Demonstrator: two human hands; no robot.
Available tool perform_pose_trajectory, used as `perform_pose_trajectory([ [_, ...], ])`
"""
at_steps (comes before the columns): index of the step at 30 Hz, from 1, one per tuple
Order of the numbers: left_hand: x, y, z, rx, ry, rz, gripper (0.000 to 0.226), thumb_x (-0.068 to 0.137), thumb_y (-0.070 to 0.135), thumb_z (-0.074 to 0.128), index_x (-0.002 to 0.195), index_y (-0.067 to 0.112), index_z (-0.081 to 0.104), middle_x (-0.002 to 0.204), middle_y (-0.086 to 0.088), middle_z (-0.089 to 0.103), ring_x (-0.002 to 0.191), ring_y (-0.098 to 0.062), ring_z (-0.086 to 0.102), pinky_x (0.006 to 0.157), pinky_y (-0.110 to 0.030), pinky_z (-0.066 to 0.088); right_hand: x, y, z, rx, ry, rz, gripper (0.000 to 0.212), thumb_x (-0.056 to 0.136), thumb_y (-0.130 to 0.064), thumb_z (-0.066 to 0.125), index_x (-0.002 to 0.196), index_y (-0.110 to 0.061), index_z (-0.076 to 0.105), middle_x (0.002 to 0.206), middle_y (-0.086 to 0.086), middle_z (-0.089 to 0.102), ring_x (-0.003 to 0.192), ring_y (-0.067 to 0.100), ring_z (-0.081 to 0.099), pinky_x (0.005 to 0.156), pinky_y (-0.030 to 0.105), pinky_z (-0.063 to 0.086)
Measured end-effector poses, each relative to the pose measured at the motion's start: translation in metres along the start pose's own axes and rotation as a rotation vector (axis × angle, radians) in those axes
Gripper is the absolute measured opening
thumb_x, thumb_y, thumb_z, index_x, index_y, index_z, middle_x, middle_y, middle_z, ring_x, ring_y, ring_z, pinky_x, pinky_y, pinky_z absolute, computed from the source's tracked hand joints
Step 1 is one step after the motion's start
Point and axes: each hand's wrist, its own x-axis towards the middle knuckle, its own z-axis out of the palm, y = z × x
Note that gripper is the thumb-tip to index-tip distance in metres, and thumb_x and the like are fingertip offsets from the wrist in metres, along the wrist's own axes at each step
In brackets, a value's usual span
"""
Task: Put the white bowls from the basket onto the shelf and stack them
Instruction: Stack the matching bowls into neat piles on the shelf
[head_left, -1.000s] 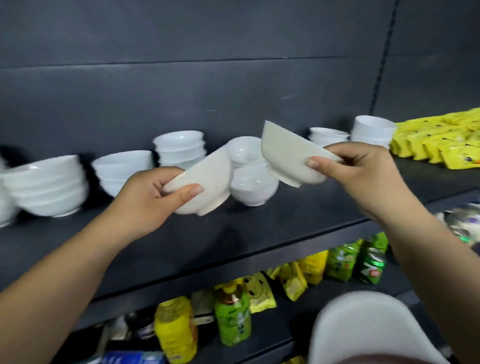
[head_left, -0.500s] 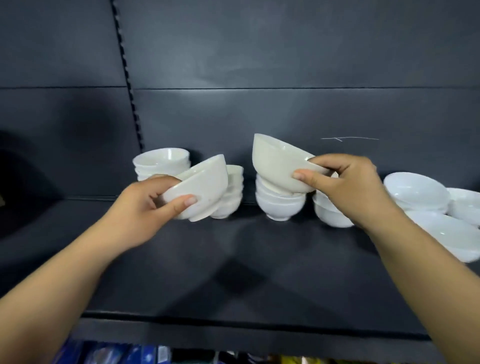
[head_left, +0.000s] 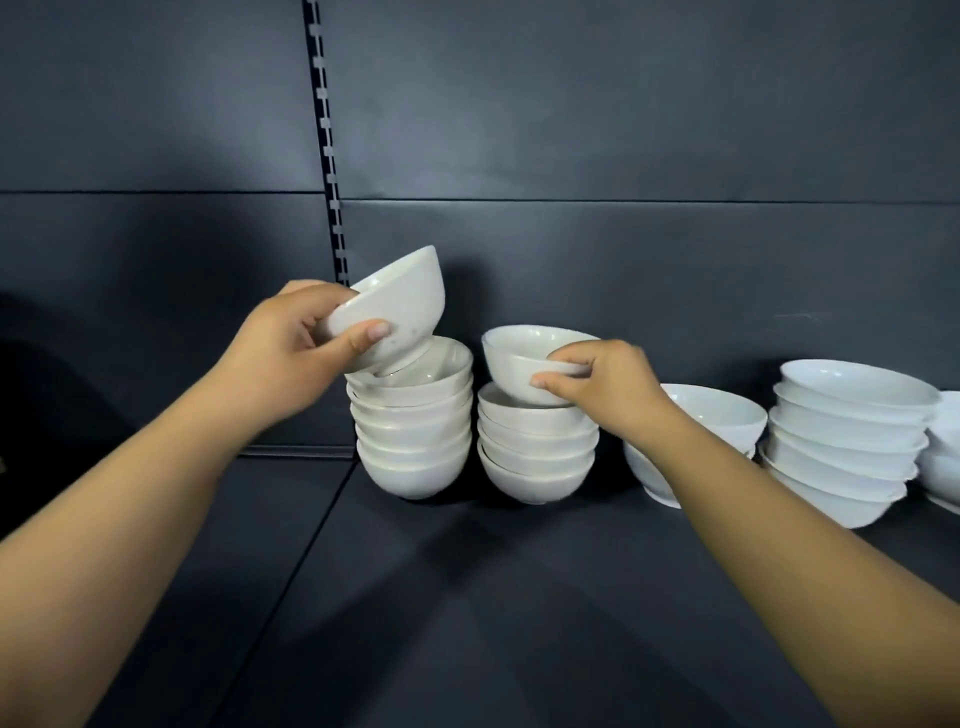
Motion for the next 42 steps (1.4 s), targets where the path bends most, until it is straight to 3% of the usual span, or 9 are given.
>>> perform_pose_trajectory([
  [5,0.004,-0.009,0.006,0.005,-0.017,0.012,0.014,0.076,0.040,0.065,0.069,0.036,0.054,0.077,0.008,0.052,0.079,0.017,0.044,0.065,0.001,0.033,0.001,0.008,0.009,-0.055,-0.046,0.042,0.009,0.080,-0.022,0.070,0.086,-0.016,0.072,0.084,-0.003,0.064,0.081,0.011,0.052,0.060,0.006,0.035],
  [9,0.007,-0.009,0.012,-0.003,-0.050,0.026,0.012,0.073,0.042,0.060,0.067,0.034,0.053,0.074,0.009,0.050,0.078,0.016,0.044,0.064,0.001,0.033,-0.003,0.018,0.016,-0.080,-0.088,0.027,0.013,0.082,-0.022,0.067,0.092,-0.015,0.072,0.083,-0.006,0.061,0.083,0.010,0.050,0.068,0.019,0.038],
  [13,0.013,-0.007,0.020,0.013,-0.061,0.032,0.022,0.082,0.022,0.068,0.068,0.032,0.054,0.073,0.011,0.050,0.078,0.017,0.043,0.066,0.000,0.033,-0.005,0.024,0.014,-0.112,-0.146,-0.057,0.023,0.088,-0.021,0.060,0.107,-0.013,0.069,0.098,-0.009,0.057,0.102,0.004,0.043,0.085,0.014,0.031],
  [17,0.020,0.001,0.034,0.034,-0.112,0.046,0.008,0.079,0.026,0.069,0.080,0.023,0.061,0.074,0.012,0.050,0.081,0.017,0.042,0.070,-0.001,0.033,-0.011,0.027,0.018,-0.037,-0.126,-0.058,0.026,0.089,-0.020,0.059,0.113,-0.014,0.066,0.132,0.001,0.051,0.126,0.013,0.041,0.105,0.020,0.031],
  [21,0.029,0.018,0.063,0.032,-0.171,0.082,0.007,0.080,0.023,0.069,0.083,0.018,0.064,0.075,0.010,0.048,0.085,0.003,0.043,0.069,-0.006,0.035,-0.019,0.035,0.018,0.039,-0.044,0.040,0.067,0.080,-0.033,0.068,0.139,-0.026,0.036,0.156,-0.008,0.008,0.143,0.012,0.015,0.115,0.025,0.018],
  [24,0.035,0.026,0.092,0.080,-0.239,0.111,0.035,0.074,0.039,0.060,0.091,0.010,0.068,0.082,0.001,0.051,0.090,-0.008,0.043,0.074,-0.009,0.034,-0.024,0.043,0.022,0.098,-0.011,0.146,0.096,0.077,-0.035,0.071,0.148,-0.021,0.008,0.158,-0.007,-0.005,0.144,0.011,0.006,0.109,0.017,0.011],
  [29,0.039,0.028,0.127,0.108,-0.353,0.142,0.030,0.083,0.029,0.065,0.093,0.001,0.067,0.088,0.001,0.058,0.098,-0.010,0.039,0.075,0.000,0.029,-0.025,0.058,0.034,0.392,-0.014,0.249,0.111,0.072,-0.035,0.076,0.149,-0.020,-0.002,0.155,-0.005,0.017,0.142,0.012,0.021,0.115,0.027,0.021],
  [35,0.036,0.014,0.141,0.097,-0.471,0.066,0.016,0.084,0.021,0.064,0.091,0.008,0.068,0.090,-0.004,0.055,0.102,-0.010,0.041,0.074,-0.006,0.034,-0.022,0.070,0.042,0.421,0.045,0.168,0.097,0.069,-0.032,0.079,0.144,-0.022,0.018,0.144,-0.008,0.037,0.132,0.010,0.037,0.107,0.024,0.032],
  [42,0.032,0.011,0.143,0.064,-0.455,0.059,0.034,0.075,0.037,0.058,0.085,0.006,0.068,0.079,0.013,0.052,0.091,0.018,0.040,0.073,-0.004,0.037,-0.021,0.076,0.048,0.435,0.066,0.149,0.104,0.070,-0.033,0.078,0.148,-0.019,0.012,0.152,-0.005,0.026,0.139,0.009,0.025,0.115,0.029,0.024],
])
